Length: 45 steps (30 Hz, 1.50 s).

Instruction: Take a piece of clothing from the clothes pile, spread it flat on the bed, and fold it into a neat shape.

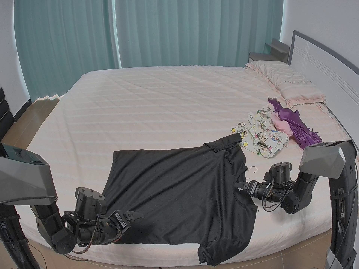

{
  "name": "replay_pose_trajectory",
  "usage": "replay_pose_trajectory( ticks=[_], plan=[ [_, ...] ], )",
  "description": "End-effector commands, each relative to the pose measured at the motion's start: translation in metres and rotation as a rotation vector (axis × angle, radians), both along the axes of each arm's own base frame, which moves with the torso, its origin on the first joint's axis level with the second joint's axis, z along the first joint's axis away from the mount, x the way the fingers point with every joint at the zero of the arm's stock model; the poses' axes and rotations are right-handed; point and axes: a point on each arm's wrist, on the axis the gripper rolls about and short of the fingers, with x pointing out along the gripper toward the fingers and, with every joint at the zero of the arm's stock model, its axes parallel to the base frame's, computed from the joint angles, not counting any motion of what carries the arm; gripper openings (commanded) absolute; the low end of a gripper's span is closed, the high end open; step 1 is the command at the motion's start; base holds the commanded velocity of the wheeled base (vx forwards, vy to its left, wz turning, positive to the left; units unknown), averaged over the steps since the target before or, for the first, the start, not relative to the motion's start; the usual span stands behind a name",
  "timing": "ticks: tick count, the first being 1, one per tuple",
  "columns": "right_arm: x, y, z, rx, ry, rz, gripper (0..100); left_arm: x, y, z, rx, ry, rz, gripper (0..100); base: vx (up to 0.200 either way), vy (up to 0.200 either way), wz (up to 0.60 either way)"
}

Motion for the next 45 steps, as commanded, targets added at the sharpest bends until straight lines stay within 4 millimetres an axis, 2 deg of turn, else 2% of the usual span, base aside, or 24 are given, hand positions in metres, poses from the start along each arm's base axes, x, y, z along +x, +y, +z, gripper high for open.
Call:
replay_pose_trajectory(
  ticks=[1,4,5,13,19,23,24,31,45],
  plan=[
    [0.003,0.003,-0.013,-0.018,0.010,-0.008,100,0.001,-0.001,-0.002,0.001,0.004,0.000,100,0.000,0.000,0.00],
    [0.005,0.004,-0.012,-0.020,0.004,-0.012,100,0.001,-0.001,-0.002,0.002,0.004,0.001,100,0.000,0.000,0.00],
    [0.006,0.004,-0.012,-0.019,0.001,-0.014,0,0.001,-0.001,-0.002,0.002,0.006,0.000,100,0.000,0.000,0.00],
    [0.004,0.000,-0.012,-0.026,0.008,-0.033,0,0.001,0.000,-0.002,0.002,0.004,0.002,100,0.000,0.000,0.00],
    [0.002,-0.013,0.000,-0.016,-0.001,-0.070,0,0.001,0.000,-0.002,0.007,0.003,0.006,100,0.000,0.000,0.00],
    [-0.003,-0.026,0.008,-0.019,-0.006,-0.106,0,0.002,0.000,-0.002,0.009,0.002,0.006,100,0.000,0.000,0.00],
    [-0.002,-0.036,0.011,-0.023,-0.016,-0.135,0,0.002,0.000,-0.002,0.009,0.002,0.008,100,0.000,0.000,0.00],
    [0.004,-0.060,0.012,-0.027,-0.046,-0.205,0,0.003,0.001,-0.008,0.036,0.014,0.023,100,0.000,0.000,0.00],
    [0.009,-0.070,0.009,-0.047,-0.081,-0.216,0,0.004,0.001,-0.008,0.038,0.012,0.030,100,0.000,0.000,0.00]
  ],
)
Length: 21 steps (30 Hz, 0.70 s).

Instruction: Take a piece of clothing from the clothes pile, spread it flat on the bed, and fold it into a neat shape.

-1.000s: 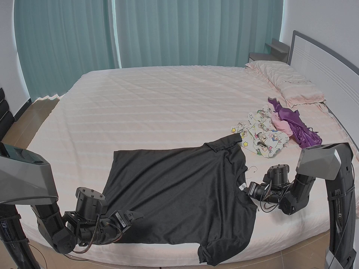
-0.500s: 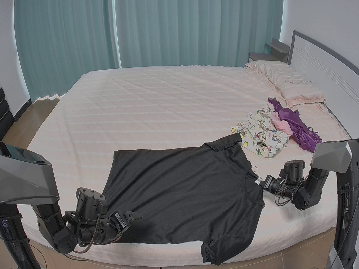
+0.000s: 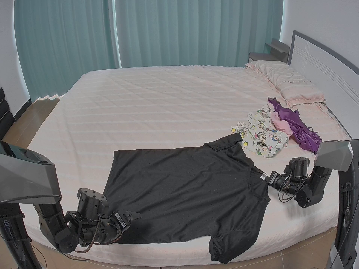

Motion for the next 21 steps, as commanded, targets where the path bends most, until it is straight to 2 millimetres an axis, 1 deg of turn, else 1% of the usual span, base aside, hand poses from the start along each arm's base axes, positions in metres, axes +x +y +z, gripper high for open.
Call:
replay_pose_trajectory(
  ticks=[1,2,5,8,12,14,16,17,18,21],
  plan=[
    [0.002,-0.002,0.000,-0.003,-0.011,-0.002,0,0.000,0.000,0.000,0.000,0.001,-0.001,100,0.000,0.000,0.00],
    [0.002,-0.002,0.000,-0.003,-0.011,-0.002,100,0.000,0.000,0.000,0.000,0.001,-0.001,100,0.000,0.000,0.00],
    [0.005,-0.003,0.001,-0.003,-0.051,-0.008,100,0.000,0.000,0.000,-0.001,0.000,-0.001,100,0.000,0.000,0.00],
    [0.001,-0.005,0.003,-0.006,-0.047,-0.009,100,-0.001,0.000,0.000,0.001,0.002,0.002,100,0.000,0.000,0.00],
    [-0.008,-0.005,0.019,0.001,-0.058,-0.013,100,-0.002,0.002,0.002,-0.001,0.000,0.005,100,0.000,0.000,0.00],
    [-0.020,-0.001,0.024,0.006,-0.043,0.001,100,-0.003,0.002,0.005,-0.005,-0.010,0.005,100,0.000,0.000,0.00],
    [-0.028,0.003,0.028,0.008,-0.029,0.009,100,-0.004,0.002,0.005,-0.002,-0.011,0.008,100,0.000,0.000,0.00],
    [-0.028,0.003,0.028,0.008,-0.029,0.009,100,-0.004,0.002,0.005,-0.002,-0.011,0.008,100,0.000,0.000,0.00],
    [-0.043,0.009,0.030,0.014,0.007,0.020,100,-0.004,0.004,0.005,0.016,-0.014,0.028,100,-0.200,0.000,0.00],
    [-0.061,0.009,0.038,0.049,0.039,0.001,100,-0.004,0.005,0.003,0.043,-0.015,0.045,100,-0.200,0.000,0.00]
  ],
)
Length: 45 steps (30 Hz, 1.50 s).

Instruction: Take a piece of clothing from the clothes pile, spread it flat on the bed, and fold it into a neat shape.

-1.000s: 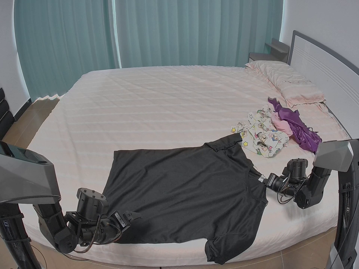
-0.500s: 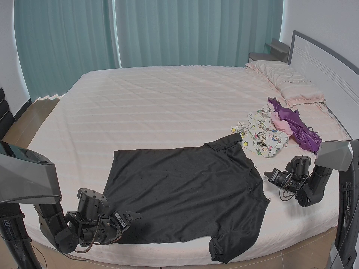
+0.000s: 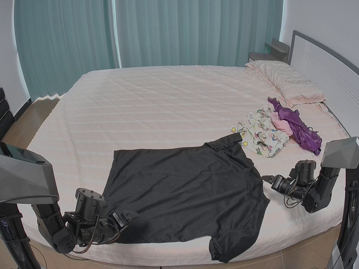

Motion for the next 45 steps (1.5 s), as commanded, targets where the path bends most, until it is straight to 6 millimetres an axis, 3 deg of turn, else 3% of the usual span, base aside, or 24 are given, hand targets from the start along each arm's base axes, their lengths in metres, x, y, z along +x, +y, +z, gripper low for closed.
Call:
replay_pose_trajectory(
  ticks=[1,10,15,21,35,36,45],
  plan=[
    [-0.033,0.007,0.025,0.051,0.026,-0.010,100,-0.002,0.003,-0.001,0.037,-0.003,0.028,100,-0.200,0.000,0.00],
    [-0.071,0.013,0.025,0.134,0.139,-0.046,100,-0.003,0.017,-0.009,0.118,0.029,0.051,100,-0.200,0.000,0.00],
    [-0.072,0.016,0.010,0.145,0.157,-0.055,100,0.005,0.032,-0.026,0.234,0.053,0.109,100,0.000,0.000,0.00],
    [-0.076,0.021,-0.007,0.117,0.154,-0.055,100,0.013,0.034,-0.045,0.308,0.083,0.156,100,0.000,0.000,0.00],
    [-0.077,0.032,-0.004,0.120,0.122,-0.011,100,0.052,0.030,-0.056,0.352,-0.028,0.223,100,0.000,0.000,0.00],
    [-0.077,0.032,-0.004,0.120,0.122,-0.010,100,0.054,0.032,-0.058,0.365,-0.030,0.223,0,0.000,0.000,0.00],
    [-0.072,0.052,-0.019,0.085,0.133,0.078,100,0.059,0.050,-0.056,0.388,-0.033,0.294,0,0.000,0.000,0.00]
  ],
)
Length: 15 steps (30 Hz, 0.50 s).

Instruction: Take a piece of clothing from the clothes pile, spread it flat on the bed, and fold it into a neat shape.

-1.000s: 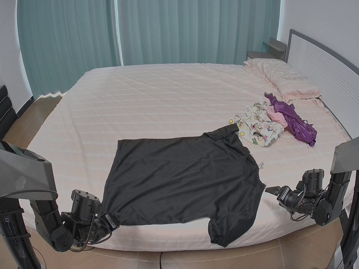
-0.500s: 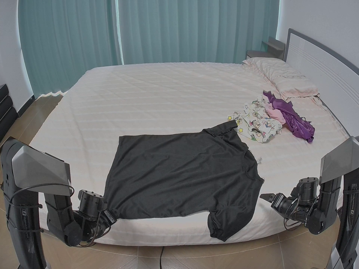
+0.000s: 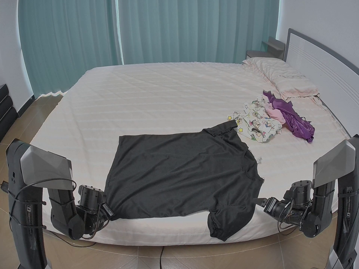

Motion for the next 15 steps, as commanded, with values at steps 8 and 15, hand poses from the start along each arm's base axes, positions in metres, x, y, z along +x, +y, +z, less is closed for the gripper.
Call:
replay_pose_trajectory(
  ticks=[8,15],
  plan=[
    [0.033,0.022,-0.019,-0.047,0.003,0.082,100,0.000,0.015,0.007,-0.013,-0.022,0.057,0,0.000,0.000,0.00],
    [0.060,0.026,-0.022,-0.049,-0.038,0.062,0,0.000,0.016,0.005,-0.014,-0.017,0.056,0,0.000,0.000,0.00]
  ],
)
